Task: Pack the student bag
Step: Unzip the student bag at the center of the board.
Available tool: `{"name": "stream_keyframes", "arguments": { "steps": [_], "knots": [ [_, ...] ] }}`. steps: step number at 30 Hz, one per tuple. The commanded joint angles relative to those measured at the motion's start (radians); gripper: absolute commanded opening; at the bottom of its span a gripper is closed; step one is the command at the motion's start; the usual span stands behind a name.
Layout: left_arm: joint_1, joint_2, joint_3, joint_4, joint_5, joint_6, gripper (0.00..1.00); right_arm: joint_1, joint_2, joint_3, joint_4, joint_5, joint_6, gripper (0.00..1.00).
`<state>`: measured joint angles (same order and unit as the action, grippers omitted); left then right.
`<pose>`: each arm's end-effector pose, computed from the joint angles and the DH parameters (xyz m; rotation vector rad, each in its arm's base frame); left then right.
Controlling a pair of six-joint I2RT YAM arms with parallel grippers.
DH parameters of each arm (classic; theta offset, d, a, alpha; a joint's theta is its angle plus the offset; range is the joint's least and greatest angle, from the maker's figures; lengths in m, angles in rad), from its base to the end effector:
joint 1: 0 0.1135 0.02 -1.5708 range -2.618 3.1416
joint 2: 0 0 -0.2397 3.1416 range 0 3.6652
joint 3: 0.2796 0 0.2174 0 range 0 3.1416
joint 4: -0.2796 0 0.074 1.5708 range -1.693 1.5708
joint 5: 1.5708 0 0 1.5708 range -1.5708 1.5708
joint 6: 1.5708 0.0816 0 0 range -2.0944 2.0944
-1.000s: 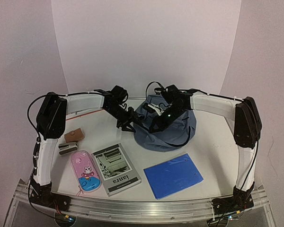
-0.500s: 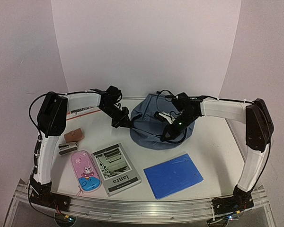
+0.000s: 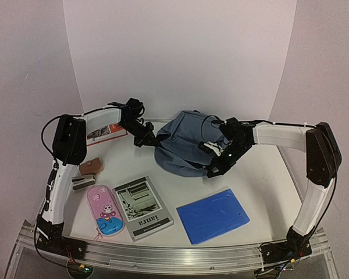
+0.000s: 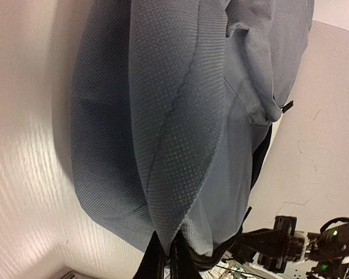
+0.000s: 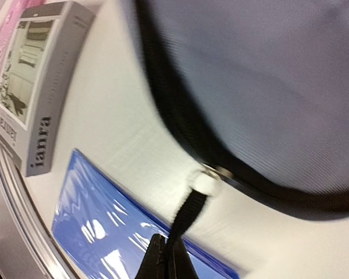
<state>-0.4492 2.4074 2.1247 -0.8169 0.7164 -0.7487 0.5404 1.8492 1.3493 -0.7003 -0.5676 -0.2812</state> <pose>0.4063 -0.2554 0.1527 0.1713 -2.8462 1.2624 0.2773 0.2176 0.1634 -1.2254 2.4400 0.8546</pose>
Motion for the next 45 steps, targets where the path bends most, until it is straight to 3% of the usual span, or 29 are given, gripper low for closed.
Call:
{"name": "stream_keyframes", "arguments": {
  "steps": [1, 4, 6, 9, 12, 19, 26, 29, 31, 34, 36, 39, 40, 45],
  "knots": [
    [0.017, 0.085, 0.199, -0.048, -0.002, 0.036, 0.06, 0.097, -0.014, 0.068, 0.037, -0.086, 0.092, 0.00],
    [0.016, 0.090, 0.227, -0.077, -0.006, 0.045, 0.20, 0.133, 0.012, 0.110, 0.064, -0.115, 0.132, 0.00],
    [0.016, 0.042, 0.185, -0.081, -0.033, 0.057, 0.37, 0.154, 0.045, 0.152, 0.082, -0.127, 0.156, 0.00],
    [0.015, -0.092, 0.045, -0.049, -0.068, 0.058, 0.59, 0.176, 0.101, 0.218, 0.101, -0.126, 0.175, 0.00],
    [0.002, -0.221, -0.109, -0.027, -0.099, 0.039, 0.71, 0.181, 0.153, 0.277, 0.108, -0.110, 0.178, 0.00],
    [-0.101, -0.322, -0.308, -0.080, -0.155, 0.015, 0.79, 0.181, 0.199, 0.323, 0.115, -0.103, 0.179, 0.00],
    [-0.170, -0.245, -0.269, -0.033, -0.128, -0.030, 0.80, 0.181, 0.191, 0.314, 0.131, -0.097, 0.200, 0.00],
    [-0.175, -0.192, -0.218, -0.032, -0.096, -0.034, 0.77, 0.181, 0.181, 0.301, 0.134, -0.091, 0.198, 0.00],
    [-0.175, -0.166, -0.206, -0.026, -0.077, -0.033, 0.70, 0.181, 0.175, 0.293, 0.134, -0.090, 0.196, 0.00],
    [-0.175, -0.163, -0.211, -0.020, -0.067, -0.032, 0.46, 0.179, 0.156, 0.266, 0.132, -0.078, 0.180, 0.00],
    [-0.168, -0.172, -0.228, -0.021, -0.079, -0.029, 0.24, 0.173, 0.138, 0.237, 0.129, -0.072, 0.172, 0.00],
    [-0.152, -0.190, -0.261, -0.023, -0.085, -0.027, 0.05, 0.146, 0.107, 0.181, 0.118, -0.073, 0.162, 0.00],
    [-0.143, -0.196, -0.272, -0.022, -0.085, -0.026, 0.01, 0.135, 0.095, 0.160, 0.115, -0.067, 0.155, 0.00],
    [-0.109, -0.208, -0.294, -0.045, -0.091, 0.003, 0.00, 0.053, 0.045, 0.094, 0.075, -0.043, 0.108, 0.00]
  ]
}}
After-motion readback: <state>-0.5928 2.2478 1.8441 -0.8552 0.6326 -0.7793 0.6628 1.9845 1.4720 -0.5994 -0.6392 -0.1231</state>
